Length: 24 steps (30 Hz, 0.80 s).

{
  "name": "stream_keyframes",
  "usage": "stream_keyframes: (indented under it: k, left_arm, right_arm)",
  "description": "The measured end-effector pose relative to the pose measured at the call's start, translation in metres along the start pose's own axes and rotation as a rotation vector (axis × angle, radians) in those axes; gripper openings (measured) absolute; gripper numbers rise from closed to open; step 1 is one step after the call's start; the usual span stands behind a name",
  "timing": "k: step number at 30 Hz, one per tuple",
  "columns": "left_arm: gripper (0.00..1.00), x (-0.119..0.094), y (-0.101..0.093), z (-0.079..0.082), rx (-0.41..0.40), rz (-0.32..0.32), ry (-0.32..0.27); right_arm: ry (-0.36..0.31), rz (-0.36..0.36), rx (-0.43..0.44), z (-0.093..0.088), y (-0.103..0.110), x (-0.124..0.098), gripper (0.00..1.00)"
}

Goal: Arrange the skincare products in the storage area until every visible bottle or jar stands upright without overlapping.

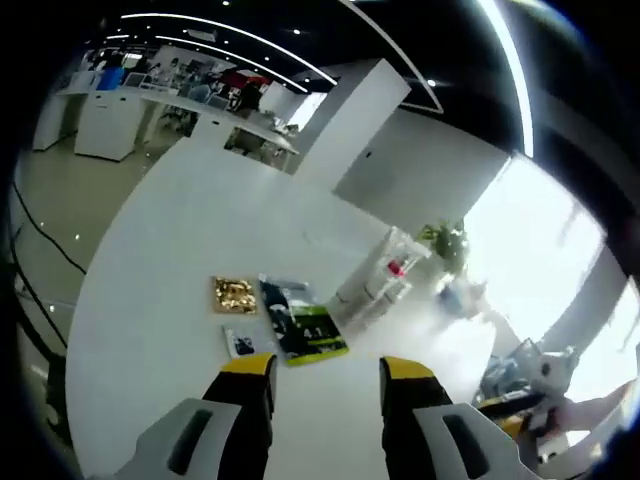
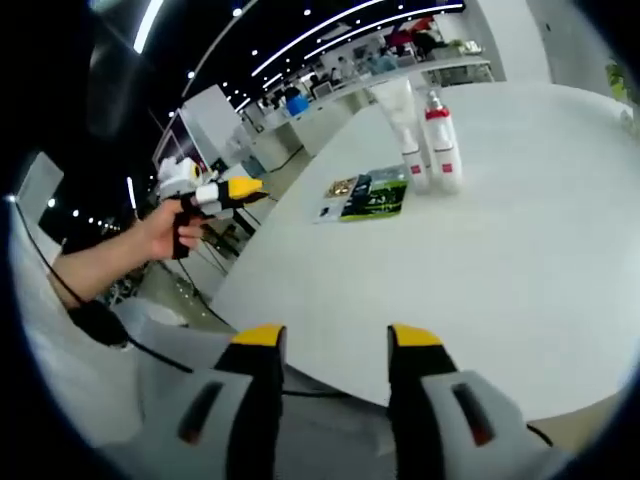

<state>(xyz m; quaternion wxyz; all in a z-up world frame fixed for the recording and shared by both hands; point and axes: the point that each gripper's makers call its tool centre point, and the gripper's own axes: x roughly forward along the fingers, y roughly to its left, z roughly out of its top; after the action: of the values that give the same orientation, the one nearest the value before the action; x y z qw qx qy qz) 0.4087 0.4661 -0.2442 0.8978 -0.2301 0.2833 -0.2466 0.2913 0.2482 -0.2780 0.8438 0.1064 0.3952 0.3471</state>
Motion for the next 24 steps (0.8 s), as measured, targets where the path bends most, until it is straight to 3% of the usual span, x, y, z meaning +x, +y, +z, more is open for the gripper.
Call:
stream_keyframes:
  k: [6, 8, 14, 24]
  left_arm:
    - [0.48, -0.019, -0.025, -0.01, 0.142, -0.004, -0.017]
    - [0.5, -0.023, -0.03, -0.013, 0.159, -0.003, -0.022]
    - [0.53, -0.037, -0.053, -0.029, 0.226, 0.0, -0.031]
    - [0.66, -0.049, -0.074, -0.055, 0.259, 0.017, -0.03]
  right_arm:
    - [-0.041, 0.011, -0.029, 0.008, 0.006, 0.002, 0.42]
    - [-0.118, 0.012, -0.035, 0.02, 0.008, 0.0, 0.43]
    - [-0.162, -0.013, -0.087, 0.03, 0.013, -0.006, 0.48]
    - [-0.216, -0.013, -0.239, 0.041, 0.027, -0.011, 0.63]
